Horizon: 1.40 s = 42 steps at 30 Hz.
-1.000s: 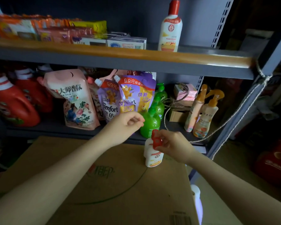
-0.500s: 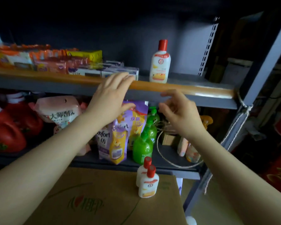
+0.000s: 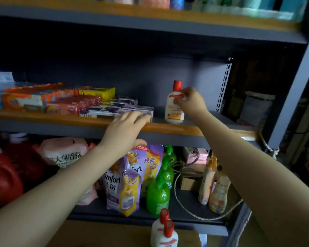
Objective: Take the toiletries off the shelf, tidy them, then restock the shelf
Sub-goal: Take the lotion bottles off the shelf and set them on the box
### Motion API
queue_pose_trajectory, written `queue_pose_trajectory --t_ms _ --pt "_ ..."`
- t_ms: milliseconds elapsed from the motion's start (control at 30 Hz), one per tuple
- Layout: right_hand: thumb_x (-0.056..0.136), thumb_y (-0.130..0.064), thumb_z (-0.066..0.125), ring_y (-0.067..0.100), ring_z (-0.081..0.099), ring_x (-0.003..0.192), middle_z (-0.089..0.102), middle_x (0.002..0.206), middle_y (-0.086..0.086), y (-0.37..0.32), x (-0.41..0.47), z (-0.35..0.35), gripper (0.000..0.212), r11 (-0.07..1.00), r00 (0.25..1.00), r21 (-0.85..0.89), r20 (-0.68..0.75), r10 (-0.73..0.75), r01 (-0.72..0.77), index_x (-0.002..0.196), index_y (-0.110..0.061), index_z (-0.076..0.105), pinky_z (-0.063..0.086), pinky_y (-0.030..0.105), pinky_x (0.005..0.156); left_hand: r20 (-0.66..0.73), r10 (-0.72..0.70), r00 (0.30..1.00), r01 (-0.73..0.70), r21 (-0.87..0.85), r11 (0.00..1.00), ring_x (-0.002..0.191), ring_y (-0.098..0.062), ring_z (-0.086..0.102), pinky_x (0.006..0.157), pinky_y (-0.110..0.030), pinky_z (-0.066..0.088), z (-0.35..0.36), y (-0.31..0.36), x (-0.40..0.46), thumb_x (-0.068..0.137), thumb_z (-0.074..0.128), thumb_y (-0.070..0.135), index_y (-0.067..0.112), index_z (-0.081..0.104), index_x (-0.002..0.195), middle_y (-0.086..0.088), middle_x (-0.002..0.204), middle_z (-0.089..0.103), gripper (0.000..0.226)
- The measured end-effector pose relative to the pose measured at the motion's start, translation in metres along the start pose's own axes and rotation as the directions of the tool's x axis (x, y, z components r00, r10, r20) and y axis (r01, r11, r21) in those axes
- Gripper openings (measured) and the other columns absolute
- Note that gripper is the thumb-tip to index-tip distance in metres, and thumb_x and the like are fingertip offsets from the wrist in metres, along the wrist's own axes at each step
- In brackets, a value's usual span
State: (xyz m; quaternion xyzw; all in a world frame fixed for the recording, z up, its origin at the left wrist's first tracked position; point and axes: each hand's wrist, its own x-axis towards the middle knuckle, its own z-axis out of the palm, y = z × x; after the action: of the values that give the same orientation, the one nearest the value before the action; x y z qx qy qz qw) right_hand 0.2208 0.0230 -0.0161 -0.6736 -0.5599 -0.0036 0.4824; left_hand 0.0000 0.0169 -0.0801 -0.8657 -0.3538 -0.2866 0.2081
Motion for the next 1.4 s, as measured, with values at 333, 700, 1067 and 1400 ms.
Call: queue_pose_trajectory --t_ms 333,700,1067,1400 --pt "0.083 -0.023 0.067 0.022 0.058 0.085 0.066 0.104 0.011 -0.007 -0.015 -0.002 0.030 0.991 0.994 -0.076 0.022 -0.108 0.110 0.108 -0.008 0.061 0.043 0.029 0.070 -0.027 -0.036 0.999 0.034 -0.075 0.997 0.128 -0.028 0.035 0.100 -0.038 0.033 0.002 0.003 -0.004 0.075 0.072 0.037 0.018 0.035 0.142 -0.007 0.138 0.042 0.079" --pt "0.077 -0.020 0.063 0.012 0.062 0.073 0.068 0.080 -0.003 -0.013 -0.110 -0.015 0.026 0.486 0.897 0.871 0.270 -0.349 -0.073 0.101 -0.011 0.057 0.053 0.026 0.068 -0.140 -0.329 0.934 0.090 -0.797 0.597 0.105 -0.008 0.055 0.085 -0.020 0.045 -0.044 0.044 -0.024 0.079 0.070 0.027 0.022 0.050 0.130 0.008 0.119 0.058 0.055" --pt "0.091 -0.032 0.048 0.015 0.066 0.086 0.070 0.096 0.001 -0.019 -0.131 -0.019 0.023 0.553 0.906 0.816 0.350 -0.237 -0.170 0.100 -0.020 0.066 0.054 0.028 0.069 0.432 -0.144 0.891 0.356 -0.858 -0.369 0.080 -0.011 0.068 0.065 -0.028 0.056 -0.027 0.046 -0.049 0.074 0.058 0.025 0.016 0.064 0.101 0.001 0.087 0.073 0.030" --pt "0.079 -0.012 0.065 0.024 0.059 0.089 0.063 0.098 -0.004 -0.013 -0.158 -0.016 0.026 0.711 0.821 0.647 0.229 -0.523 0.273 0.102 -0.024 0.058 0.049 0.037 0.085 -0.019 -0.137 0.990 0.073 -0.767 0.637 0.120 -0.007 0.045 0.098 -0.021 0.034 0.000 0.048 -0.076 0.070 0.079 0.021 0.024 0.041 0.132 0.008 0.129 0.048 0.072"
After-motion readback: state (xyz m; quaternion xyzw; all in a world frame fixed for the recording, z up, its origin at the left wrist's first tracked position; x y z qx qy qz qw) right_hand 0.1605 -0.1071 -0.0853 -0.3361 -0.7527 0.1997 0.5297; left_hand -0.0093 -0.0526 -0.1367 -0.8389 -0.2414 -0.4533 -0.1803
